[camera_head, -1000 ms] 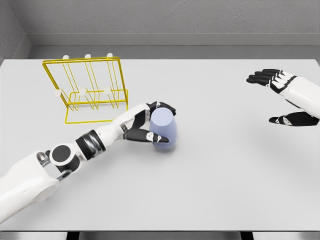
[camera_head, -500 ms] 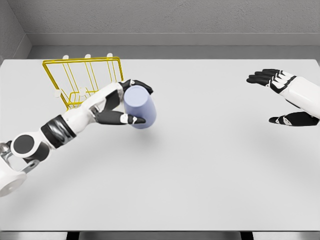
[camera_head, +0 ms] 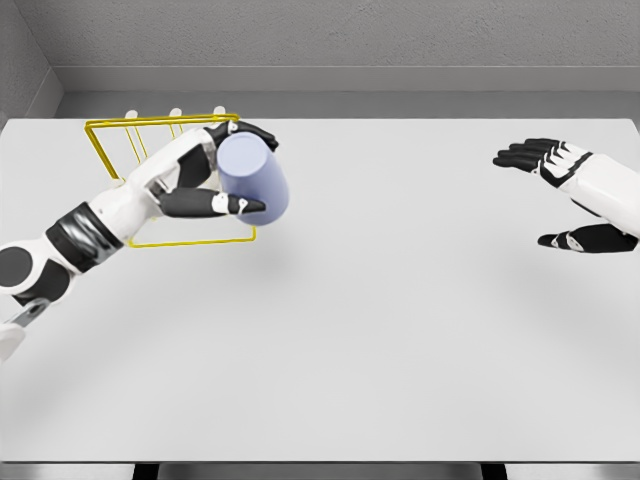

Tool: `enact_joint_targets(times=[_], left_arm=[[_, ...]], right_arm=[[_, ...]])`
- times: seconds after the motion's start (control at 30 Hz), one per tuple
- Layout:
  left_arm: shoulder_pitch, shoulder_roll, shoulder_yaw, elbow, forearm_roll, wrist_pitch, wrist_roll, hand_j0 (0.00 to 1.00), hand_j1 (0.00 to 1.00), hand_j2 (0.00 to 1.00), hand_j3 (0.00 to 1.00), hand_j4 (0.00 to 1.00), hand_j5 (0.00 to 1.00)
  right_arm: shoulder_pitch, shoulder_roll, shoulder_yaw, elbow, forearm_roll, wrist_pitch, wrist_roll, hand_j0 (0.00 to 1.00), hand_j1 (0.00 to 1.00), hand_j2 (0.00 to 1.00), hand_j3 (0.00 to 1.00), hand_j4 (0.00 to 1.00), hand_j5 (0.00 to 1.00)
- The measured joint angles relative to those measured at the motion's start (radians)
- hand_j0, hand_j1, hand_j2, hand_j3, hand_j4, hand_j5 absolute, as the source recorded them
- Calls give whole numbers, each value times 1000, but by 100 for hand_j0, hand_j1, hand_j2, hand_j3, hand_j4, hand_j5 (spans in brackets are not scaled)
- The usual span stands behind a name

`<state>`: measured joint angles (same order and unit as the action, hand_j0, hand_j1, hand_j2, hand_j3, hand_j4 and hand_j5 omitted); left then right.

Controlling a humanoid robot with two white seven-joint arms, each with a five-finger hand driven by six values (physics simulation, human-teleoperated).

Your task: Place the cup on the cup holder with both arms

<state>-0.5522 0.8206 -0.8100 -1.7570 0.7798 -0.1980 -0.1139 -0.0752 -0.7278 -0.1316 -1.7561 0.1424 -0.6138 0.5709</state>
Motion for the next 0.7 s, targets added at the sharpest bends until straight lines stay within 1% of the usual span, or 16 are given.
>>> enact_joint_targets(times=[0.27, 0.53, 0.7], left_arm=[[2, 18, 37, 12, 12, 0, 0, 62, 62, 62, 62, 62, 62], [0, 30, 44, 24, 28, 0, 0, 63, 63, 63, 63, 63, 63], [-3, 26, 45, 52, 30, 0, 0, 63, 63, 63, 63, 63, 63]], right_arm=[[0, 0, 0, 0, 0, 0, 0, 100, 100, 100, 100, 100, 100], [2, 0, 0, 0, 0, 0, 0, 100, 100, 100, 100, 100, 100], [2, 0, 0, 0, 0, 0, 0, 100, 100, 100, 100, 100, 100]])
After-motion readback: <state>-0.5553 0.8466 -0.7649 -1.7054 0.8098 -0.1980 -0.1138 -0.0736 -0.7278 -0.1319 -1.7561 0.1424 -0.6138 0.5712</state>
